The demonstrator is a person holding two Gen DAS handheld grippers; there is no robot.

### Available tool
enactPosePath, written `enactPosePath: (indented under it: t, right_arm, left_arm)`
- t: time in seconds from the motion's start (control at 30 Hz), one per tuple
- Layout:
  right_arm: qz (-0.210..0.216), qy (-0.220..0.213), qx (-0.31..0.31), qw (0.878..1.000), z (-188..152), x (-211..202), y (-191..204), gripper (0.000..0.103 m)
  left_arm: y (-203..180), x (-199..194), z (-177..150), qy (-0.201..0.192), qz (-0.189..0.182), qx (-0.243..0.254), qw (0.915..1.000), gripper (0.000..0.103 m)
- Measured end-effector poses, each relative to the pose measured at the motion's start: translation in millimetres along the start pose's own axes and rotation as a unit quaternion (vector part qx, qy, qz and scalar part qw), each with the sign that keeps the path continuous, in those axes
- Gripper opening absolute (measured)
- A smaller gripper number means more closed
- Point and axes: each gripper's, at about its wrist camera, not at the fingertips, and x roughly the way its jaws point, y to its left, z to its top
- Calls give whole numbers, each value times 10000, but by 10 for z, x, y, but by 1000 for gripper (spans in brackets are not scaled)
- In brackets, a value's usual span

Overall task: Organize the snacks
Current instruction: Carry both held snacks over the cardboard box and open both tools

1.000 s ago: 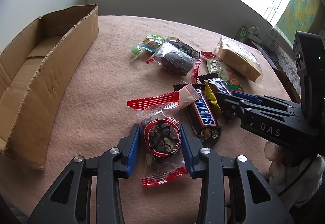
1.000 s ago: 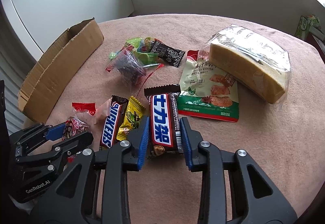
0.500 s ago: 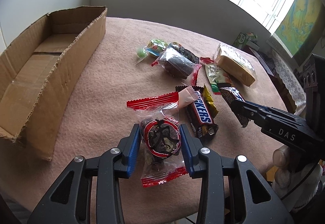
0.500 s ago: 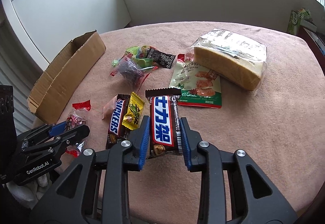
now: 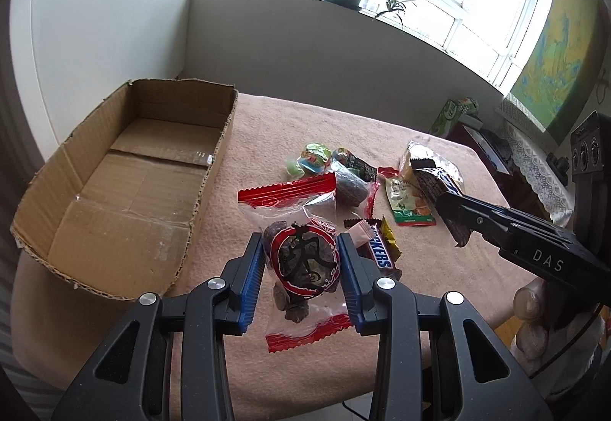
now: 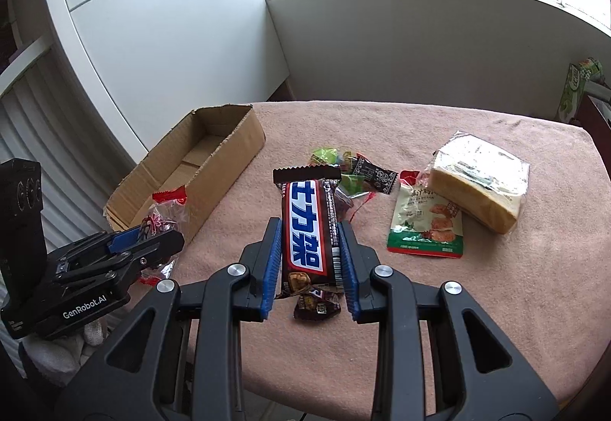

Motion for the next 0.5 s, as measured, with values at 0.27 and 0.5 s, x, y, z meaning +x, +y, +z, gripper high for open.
enactPosePath:
  t: [0.27, 0.5]
  right_arm:
    - [282, -80, -323, 9990, 281, 214, 516, 30]
    - [459, 11, -555, 9974, 465, 581, 931, 30]
  left_arm:
    - [414, -193, 159, -285, 383, -181, 9987, 36]
    - [830, -215, 268, -355, 745, -444, 9956, 36]
